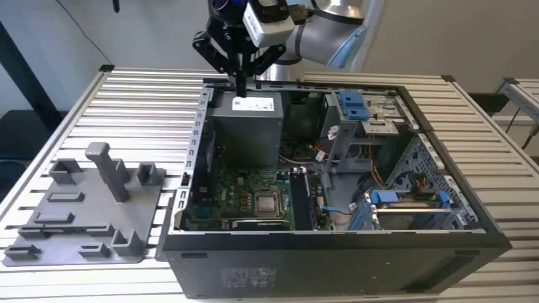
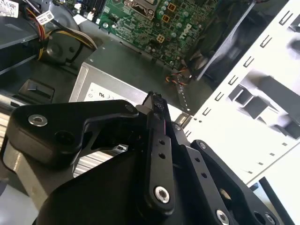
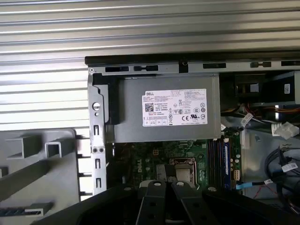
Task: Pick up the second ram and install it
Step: 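Reach for the second ram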
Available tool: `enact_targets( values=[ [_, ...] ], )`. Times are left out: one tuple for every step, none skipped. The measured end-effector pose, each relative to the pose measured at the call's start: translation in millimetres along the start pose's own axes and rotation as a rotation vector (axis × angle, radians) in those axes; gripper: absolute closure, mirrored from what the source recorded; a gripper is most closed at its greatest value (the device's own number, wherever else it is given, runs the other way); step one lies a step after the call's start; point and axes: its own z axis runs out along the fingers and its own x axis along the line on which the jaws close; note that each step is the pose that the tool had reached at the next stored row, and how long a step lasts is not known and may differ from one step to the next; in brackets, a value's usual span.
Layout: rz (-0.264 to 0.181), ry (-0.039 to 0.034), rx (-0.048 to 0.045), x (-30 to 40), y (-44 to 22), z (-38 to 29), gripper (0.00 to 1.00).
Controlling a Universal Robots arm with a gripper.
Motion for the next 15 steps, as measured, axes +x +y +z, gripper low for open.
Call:
enact_targets(
  values=[
    [0.0,0.0,-0.0001,0.8,-0.1,0.0,0.89],
    [0.0,0.0,0.0,1.5,-0.1,0.0,0.89],
    [0.0,0.0,0.0,2.4,-0.2,0.0,0.89],
    [0.0,0.0,0.0,3.5,-0.3,-0.1,0.89],
    [0.0,0.0,-0.0001,4.7,-0.3,-0.1,0.89],
    [0.0,0.0,0.0,5.7,-0.4,-0.1,0.89],
    [0.0,0.0,-0.0001,6.8,-0.5,-0.1,0.89],
    [0.0,-0.0001,-0.0001,7.9,-0.5,-0.1,0.89],
    [0.0,-0.0001,-0.0002,8.6,-0.6,-0.1,0.89],
    [0.0,-0.0001,-0.0001,9.4,-0.6,-0.1,0.89],
    [0.0,0.0,-0.0001,10.2,-0.7,-0.2,0.89],
    [0.0,0.0,-0.0001,10.9,-0.8,-0.2,0.89],
    [0.0,0.0,-0.0001,11.7,-0.8,-0.2,0.89],
    [0.0,0.0,0.0,12.6,-0.9,-0.3,0.89],
    [0.0,0.0,0.0,13.7,-1.0,-0.3,0.89]
  ],
)
